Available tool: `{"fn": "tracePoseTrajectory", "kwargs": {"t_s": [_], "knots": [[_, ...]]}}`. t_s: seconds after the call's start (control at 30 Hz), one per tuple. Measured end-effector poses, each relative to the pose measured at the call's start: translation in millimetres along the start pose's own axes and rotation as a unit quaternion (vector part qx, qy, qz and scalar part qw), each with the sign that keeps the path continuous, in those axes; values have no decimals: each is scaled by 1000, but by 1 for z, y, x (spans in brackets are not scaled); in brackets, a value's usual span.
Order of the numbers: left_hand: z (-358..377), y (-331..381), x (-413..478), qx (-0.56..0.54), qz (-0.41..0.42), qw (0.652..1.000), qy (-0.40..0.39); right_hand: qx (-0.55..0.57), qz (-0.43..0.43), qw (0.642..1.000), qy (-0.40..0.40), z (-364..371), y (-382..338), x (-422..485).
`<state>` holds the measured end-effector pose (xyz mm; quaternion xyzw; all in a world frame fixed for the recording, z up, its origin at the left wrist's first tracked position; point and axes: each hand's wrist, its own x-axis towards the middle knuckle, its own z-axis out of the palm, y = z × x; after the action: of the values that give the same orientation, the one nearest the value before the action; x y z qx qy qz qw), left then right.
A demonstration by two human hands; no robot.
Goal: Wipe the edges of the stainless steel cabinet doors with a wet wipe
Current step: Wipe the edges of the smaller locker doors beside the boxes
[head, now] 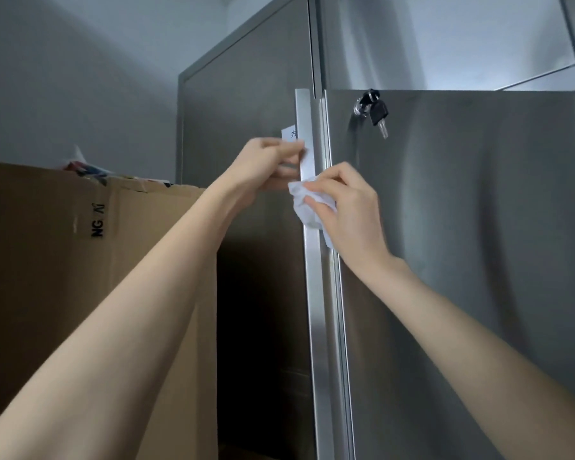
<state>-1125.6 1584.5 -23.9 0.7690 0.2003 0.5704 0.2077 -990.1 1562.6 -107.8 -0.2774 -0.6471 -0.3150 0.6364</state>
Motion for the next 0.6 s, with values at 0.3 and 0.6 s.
{"fn": "tracePoseTrajectory", "kwargs": {"t_s": [0.3, 0.6], "knots": [[6, 12, 16, -14, 17, 999, 48, -5, -39, 999, 16, 4, 6, -1], [10, 19, 11, -40, 5, 997, 65, -82, -98, 992, -10, -7, 0, -56]]}}
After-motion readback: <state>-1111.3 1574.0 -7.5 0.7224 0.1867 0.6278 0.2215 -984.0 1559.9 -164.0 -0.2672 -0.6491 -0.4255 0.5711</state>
